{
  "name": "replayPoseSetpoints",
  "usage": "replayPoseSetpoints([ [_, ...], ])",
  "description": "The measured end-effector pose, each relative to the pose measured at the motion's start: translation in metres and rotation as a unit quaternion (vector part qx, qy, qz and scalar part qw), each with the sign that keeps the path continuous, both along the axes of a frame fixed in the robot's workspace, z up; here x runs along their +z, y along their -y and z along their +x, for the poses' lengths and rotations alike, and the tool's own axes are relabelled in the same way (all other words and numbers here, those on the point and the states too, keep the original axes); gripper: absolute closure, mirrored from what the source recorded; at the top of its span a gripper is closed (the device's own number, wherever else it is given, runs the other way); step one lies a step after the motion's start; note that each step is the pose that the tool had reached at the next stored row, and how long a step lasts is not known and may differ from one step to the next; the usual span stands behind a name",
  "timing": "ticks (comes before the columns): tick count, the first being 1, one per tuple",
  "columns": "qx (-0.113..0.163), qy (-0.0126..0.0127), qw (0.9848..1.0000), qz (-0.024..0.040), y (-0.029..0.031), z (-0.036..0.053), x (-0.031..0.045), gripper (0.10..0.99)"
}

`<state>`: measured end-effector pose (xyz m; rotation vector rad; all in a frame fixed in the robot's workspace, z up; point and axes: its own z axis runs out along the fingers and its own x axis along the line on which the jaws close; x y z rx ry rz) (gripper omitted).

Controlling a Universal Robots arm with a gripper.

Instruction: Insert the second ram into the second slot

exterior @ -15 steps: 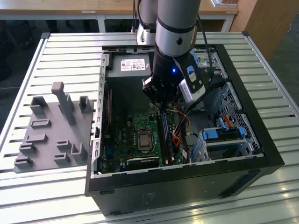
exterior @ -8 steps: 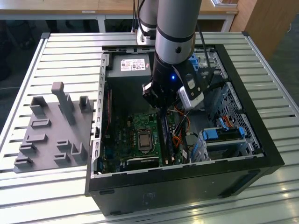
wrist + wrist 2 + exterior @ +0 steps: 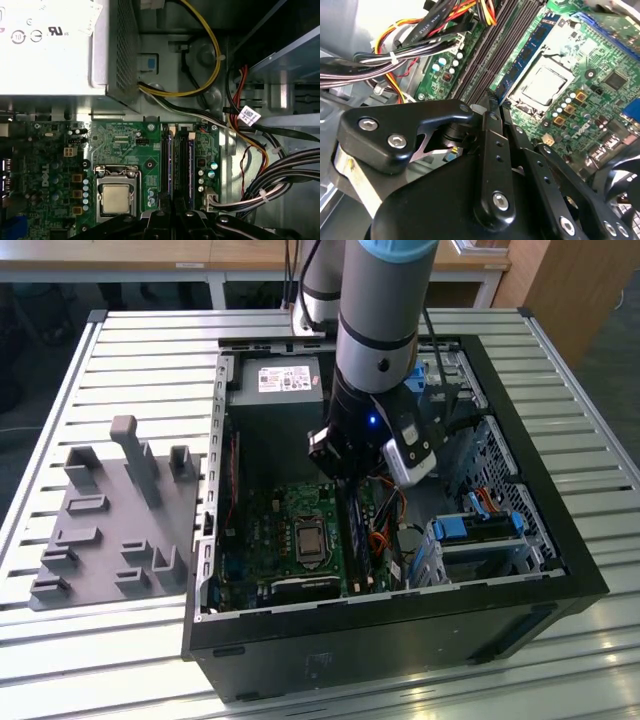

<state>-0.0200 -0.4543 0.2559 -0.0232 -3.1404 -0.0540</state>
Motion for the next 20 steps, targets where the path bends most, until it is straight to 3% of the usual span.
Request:
replayPoseSetpoints([
  [6, -0.001, -0.0011, 1.0000, 0.0002, 0.0045, 0.0005, -0.0027, 0.949],
  [16, -0.001, -0.0022, 1.0000, 0.0008, 0.0050, 0.0029, -0.0201, 0.949],
  [20, -0.001, -0.0022, 1.0000, 0.0006, 0.0050, 0.0030, -0.0203, 0.949],
])
